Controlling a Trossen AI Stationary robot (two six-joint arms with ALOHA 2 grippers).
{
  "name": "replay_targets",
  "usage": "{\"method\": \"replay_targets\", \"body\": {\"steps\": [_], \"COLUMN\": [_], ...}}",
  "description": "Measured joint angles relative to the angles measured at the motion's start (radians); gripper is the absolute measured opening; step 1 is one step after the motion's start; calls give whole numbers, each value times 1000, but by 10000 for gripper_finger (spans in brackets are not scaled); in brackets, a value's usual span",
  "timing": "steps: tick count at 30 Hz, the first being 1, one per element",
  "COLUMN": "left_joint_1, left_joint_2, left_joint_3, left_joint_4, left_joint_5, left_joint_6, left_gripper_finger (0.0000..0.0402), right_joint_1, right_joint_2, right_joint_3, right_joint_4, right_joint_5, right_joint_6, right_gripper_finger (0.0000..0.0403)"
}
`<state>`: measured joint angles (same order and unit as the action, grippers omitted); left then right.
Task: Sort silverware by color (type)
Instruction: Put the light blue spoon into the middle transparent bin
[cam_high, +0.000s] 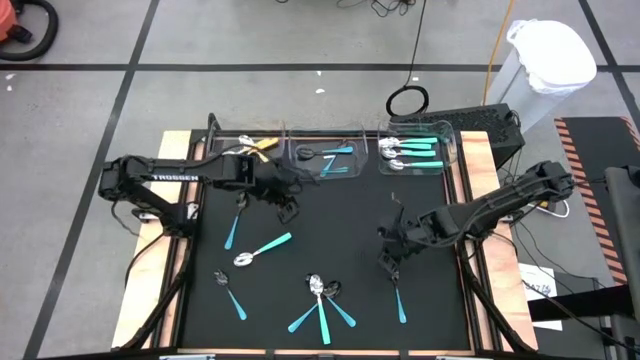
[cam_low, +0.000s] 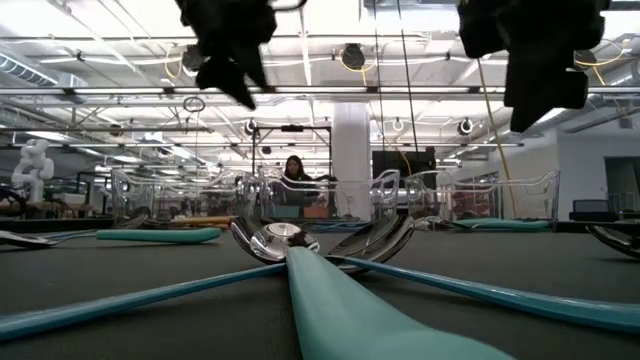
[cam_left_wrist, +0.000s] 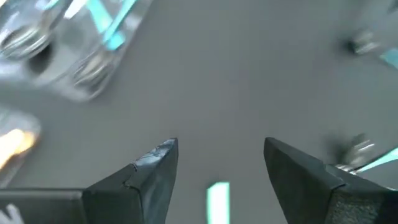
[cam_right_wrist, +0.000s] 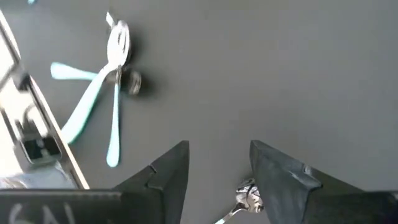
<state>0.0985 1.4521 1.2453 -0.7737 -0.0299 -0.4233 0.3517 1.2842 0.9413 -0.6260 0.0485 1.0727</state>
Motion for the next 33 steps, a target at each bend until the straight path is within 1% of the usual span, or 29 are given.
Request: {"method": "replay_targets", "body": {"steps": [2,5,7,9,10,15,18,21,25,28,33], "left_joint_1": [-39,-90,-121,-149,-165,-246,-289,-318,-330,-329,-329], "left_joint_2": [0,0,0,0,0,0,0,0,0,1,-24], "left_joint_3": [0,0,0,0,0,0,0,0,0,0,0], "left_joint_4": [74,160,179,185,191,200,240,261,293,305,303], "left_joint_5": [-2,-34,-66,-77,-78,-79,-91,-136,-170,-175,-178], "left_joint_6": [-28,-81,-119,-122,-122,-132,-253,-349,-357,-353,-303], "left_gripper_finger": [239,239,239,239,239,239,239,239,239,239,239], "right_joint_1": [15,29,30,30,30,31,45,80,145,197,261], "right_joint_2": [20,38,48,54,55,56,56,56,56,56,73], "right_joint_3": [0,0,0,0,0,0,0,0,0,0,0], "right_joint_4": [26,81,119,128,125,87,49,30,21,19,-13], "right_joint_5": [-1,-3,-8,17,32,34,39,85,130,162,181], "right_joint_6": [-44,-98,-121,-104,-73,12,72,157,281,383,564], "right_gripper_finger": [167,167,167,167,167,167,167,167,167,167,167]}}
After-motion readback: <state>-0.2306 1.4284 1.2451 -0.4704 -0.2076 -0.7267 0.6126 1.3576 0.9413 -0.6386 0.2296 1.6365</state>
